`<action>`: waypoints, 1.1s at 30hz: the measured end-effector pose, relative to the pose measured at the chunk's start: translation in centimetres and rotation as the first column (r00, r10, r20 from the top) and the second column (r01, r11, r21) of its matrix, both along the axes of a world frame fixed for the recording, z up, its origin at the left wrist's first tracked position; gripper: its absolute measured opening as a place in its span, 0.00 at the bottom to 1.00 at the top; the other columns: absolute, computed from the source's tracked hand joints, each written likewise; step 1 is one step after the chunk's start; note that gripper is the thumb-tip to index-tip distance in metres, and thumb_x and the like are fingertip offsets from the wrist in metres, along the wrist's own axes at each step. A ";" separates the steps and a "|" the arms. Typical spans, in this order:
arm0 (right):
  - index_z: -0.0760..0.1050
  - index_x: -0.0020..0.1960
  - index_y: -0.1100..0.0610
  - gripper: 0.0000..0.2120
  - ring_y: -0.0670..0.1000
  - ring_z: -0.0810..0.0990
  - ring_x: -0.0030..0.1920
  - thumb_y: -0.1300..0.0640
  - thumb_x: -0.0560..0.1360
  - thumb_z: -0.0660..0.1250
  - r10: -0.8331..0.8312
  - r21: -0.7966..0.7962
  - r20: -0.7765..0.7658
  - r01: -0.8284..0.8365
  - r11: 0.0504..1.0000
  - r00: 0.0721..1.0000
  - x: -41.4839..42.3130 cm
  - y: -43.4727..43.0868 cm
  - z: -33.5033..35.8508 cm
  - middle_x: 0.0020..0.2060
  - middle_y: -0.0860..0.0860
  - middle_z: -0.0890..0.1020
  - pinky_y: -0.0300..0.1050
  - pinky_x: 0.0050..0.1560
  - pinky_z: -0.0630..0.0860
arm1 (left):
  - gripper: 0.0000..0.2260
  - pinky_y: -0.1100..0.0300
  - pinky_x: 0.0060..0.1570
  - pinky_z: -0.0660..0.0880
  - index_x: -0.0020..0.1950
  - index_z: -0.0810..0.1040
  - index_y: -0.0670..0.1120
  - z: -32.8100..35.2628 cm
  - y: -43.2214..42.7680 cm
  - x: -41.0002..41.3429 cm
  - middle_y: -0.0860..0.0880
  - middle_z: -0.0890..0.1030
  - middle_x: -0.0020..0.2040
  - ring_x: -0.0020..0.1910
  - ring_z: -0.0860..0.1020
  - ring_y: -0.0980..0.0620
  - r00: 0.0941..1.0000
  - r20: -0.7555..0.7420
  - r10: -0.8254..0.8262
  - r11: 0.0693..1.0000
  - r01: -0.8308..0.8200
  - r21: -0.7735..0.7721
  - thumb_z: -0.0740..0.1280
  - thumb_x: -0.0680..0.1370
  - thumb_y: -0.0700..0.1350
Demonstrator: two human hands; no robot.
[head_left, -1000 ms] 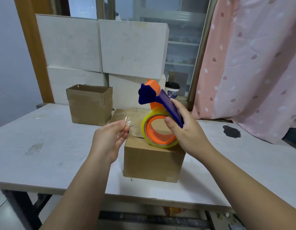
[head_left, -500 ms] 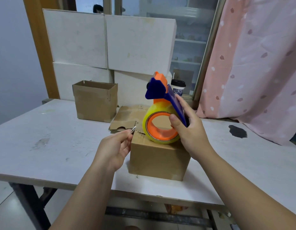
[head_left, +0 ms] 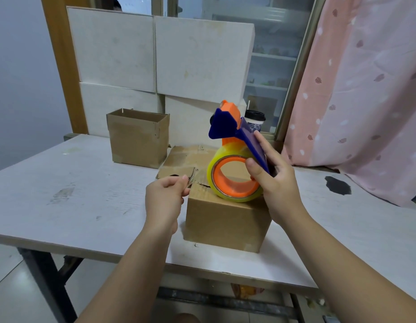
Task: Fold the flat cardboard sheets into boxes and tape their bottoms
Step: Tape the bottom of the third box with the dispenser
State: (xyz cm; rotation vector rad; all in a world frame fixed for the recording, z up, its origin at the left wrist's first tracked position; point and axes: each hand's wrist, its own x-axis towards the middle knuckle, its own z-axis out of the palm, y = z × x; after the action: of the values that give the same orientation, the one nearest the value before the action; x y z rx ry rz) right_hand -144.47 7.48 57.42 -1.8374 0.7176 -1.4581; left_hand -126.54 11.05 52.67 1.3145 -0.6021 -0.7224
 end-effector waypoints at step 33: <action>0.74 0.59 0.35 0.21 0.40 0.80 0.50 0.49 0.68 0.71 0.107 0.137 0.158 -0.129 0.982 0.982 -0.6 -0.9 -0.5 0.51 0.34 0.81 0.33 0.44 0.76 | 0.05 0.54 0.45 0.77 0.41 0.81 0.46 -0.6 0.2 -0.5 0.40 0.81 0.42 0.39 0.77 0.47 0.994 -0.085 -0.074 0.997 0.076 0.019 0.69 0.77 0.44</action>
State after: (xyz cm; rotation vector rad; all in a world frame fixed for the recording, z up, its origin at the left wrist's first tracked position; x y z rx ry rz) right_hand -145.06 6.59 56.89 -1.6130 0.6134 -1.4101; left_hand -127.08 11.23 52.06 1.2812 -0.5794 -0.8438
